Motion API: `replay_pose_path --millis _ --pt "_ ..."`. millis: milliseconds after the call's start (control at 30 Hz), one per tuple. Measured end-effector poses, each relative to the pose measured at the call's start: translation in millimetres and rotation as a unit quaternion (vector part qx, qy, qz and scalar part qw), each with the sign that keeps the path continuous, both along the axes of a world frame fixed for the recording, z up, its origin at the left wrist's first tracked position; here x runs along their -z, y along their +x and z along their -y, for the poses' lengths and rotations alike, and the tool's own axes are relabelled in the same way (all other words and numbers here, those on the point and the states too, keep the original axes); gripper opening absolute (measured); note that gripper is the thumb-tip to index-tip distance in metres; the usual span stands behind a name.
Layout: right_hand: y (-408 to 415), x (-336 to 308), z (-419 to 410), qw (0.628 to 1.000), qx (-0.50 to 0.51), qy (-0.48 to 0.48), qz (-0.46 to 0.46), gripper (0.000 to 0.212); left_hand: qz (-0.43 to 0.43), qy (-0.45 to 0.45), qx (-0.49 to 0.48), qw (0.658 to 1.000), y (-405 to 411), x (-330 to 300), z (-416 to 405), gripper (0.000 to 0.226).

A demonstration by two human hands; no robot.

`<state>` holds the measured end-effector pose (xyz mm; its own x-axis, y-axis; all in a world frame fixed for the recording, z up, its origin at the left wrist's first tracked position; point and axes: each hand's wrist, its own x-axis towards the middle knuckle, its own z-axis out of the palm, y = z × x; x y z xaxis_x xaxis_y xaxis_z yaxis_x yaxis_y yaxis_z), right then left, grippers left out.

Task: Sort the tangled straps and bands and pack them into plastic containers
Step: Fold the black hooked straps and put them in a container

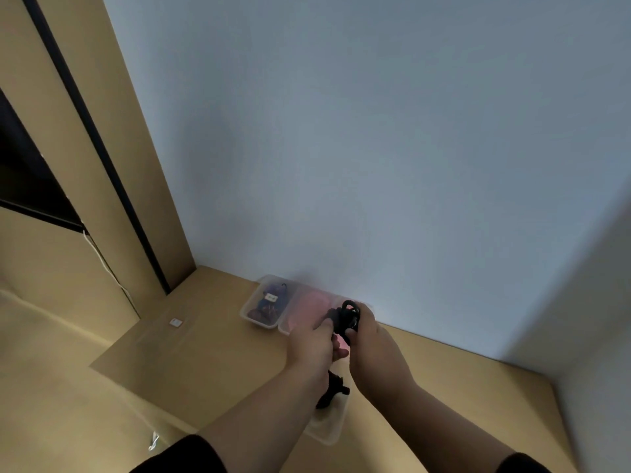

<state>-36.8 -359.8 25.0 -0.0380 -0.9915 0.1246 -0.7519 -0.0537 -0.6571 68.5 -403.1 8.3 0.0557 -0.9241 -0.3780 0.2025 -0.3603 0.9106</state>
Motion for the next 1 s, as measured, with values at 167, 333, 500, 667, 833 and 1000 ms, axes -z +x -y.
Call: replay_pose_path --millis 167,333,500,667,833,1000 --pt "19 -5 0 1.0 0.017 -0.002 -0.003 0.05 0.202 -0.123 0.043 0.971 11 8 10 0.026" --pt "33 -11 0 0.998 0.056 0.009 0.028 0.031 0.348 -0.232 0.071 0.906 17 6 9 0.023" --pt "31 -21 15 0.983 0.147 0.034 0.102 0.011 0.378 -0.341 0.122 0.852 23 0 14 0.025" --pt "27 -30 27 0.989 0.109 0.091 0.049 0.051 0.364 -0.364 0.135 0.847 34 4 22 0.029" --pt "21 -37 37 0.988 0.057 0.144 0.012 0.066 0.297 -0.343 0.15 0.878 43 5 20 0.027" --pt "5 -38 34 0.977 0.002 0.17 0.13 0.011 0.252 -0.298 0.174 0.904 57 4 20 0.026"
